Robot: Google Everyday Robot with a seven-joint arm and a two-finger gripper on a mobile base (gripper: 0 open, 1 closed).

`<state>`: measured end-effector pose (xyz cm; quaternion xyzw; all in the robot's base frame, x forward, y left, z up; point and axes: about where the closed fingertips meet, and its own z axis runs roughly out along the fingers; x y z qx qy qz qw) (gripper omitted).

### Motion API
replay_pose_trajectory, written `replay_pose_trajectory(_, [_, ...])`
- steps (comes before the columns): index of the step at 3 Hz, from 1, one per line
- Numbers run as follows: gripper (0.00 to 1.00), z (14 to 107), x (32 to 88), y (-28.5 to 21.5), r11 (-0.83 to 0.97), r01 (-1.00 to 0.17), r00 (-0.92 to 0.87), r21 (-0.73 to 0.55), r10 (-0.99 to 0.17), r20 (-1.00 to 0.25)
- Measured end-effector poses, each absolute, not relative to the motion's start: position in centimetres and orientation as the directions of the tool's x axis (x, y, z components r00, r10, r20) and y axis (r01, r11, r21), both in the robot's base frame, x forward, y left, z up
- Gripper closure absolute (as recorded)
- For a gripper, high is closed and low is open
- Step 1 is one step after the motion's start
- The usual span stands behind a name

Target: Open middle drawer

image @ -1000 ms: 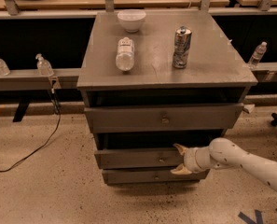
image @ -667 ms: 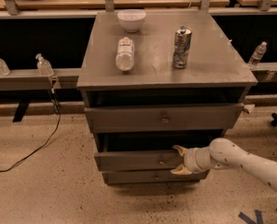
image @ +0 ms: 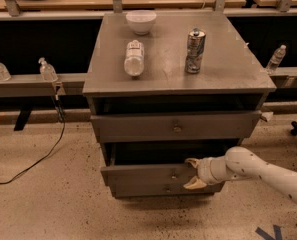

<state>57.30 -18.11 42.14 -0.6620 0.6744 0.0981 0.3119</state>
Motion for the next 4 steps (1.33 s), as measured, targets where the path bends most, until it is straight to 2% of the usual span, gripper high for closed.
replay_pose_trajectory(1, [0.26,42.2,57.3,-18.1,0.104,-0.954,0.071,-0.281,-0.832,-0.551])
replay_pose_trajectory(2, [0.14,42.3,57.3,-18.1,0.104,-0.954,0.071,-0.281,-0.832,-0.551])
replay_pose_trajectory(3, [0.22,44.2,54.7,-17.0,0.060,-0.947,0.129,-0.315,-0.828,-0.546])
replay_pose_trajectory(4, [0.25,48.4,52.5,-16.0,0.011,-0.909,0.228,-0.417,-0.824,-0.519])
